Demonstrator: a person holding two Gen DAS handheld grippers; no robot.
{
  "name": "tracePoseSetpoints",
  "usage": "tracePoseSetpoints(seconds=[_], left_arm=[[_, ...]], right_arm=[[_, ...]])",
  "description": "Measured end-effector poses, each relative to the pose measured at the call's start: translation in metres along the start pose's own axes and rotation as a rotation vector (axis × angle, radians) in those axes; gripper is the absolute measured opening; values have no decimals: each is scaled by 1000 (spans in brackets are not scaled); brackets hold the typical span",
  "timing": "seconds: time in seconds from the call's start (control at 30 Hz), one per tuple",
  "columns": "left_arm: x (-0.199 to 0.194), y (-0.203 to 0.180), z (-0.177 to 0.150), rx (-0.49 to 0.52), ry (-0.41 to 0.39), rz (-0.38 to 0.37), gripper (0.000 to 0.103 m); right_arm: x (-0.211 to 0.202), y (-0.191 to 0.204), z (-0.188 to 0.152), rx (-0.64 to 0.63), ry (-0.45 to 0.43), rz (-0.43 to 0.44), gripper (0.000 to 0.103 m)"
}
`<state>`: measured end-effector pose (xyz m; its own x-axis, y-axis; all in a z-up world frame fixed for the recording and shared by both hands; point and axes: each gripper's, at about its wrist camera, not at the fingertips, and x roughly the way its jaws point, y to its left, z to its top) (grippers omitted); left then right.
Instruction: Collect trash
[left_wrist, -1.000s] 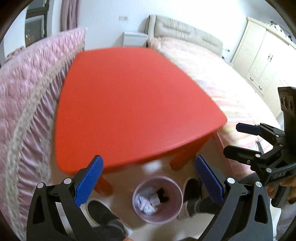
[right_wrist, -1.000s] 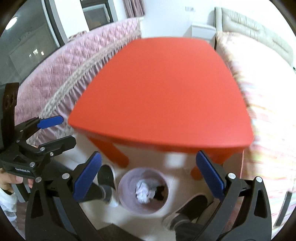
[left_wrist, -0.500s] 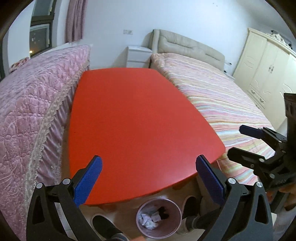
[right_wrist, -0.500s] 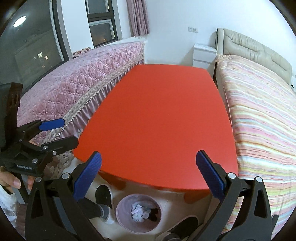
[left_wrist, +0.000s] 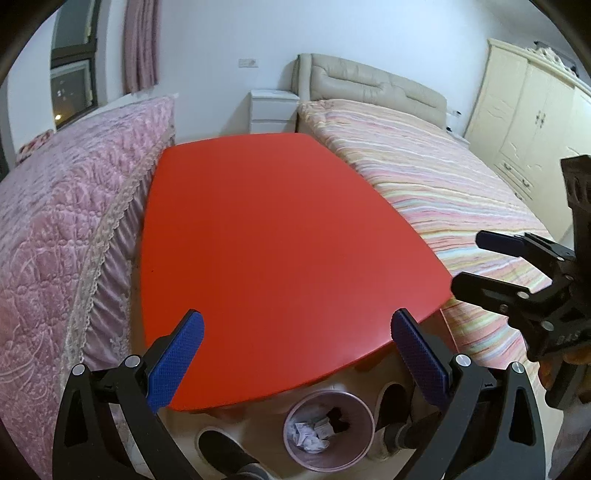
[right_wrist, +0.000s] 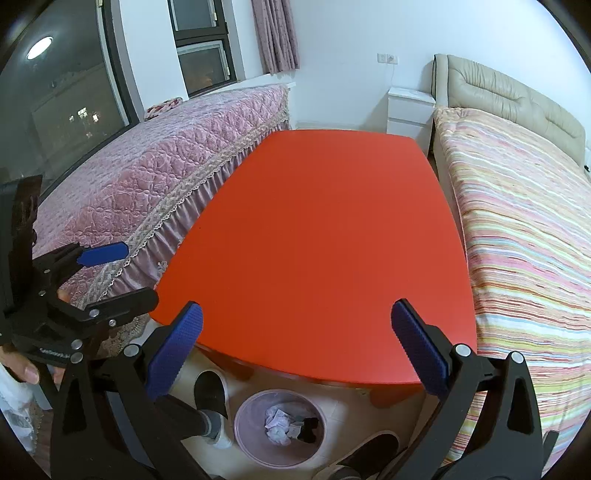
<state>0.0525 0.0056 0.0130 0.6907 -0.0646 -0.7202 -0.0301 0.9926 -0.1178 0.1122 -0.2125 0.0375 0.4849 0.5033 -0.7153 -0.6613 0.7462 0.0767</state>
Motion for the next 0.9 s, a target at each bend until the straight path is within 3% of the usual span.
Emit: tracePoseSetpoints(seconds=[0.9], left_arm=[[-1,-1,0,0,4,-14,97]], right_arm=[[0,-5,-3,3,5,-6,100]])
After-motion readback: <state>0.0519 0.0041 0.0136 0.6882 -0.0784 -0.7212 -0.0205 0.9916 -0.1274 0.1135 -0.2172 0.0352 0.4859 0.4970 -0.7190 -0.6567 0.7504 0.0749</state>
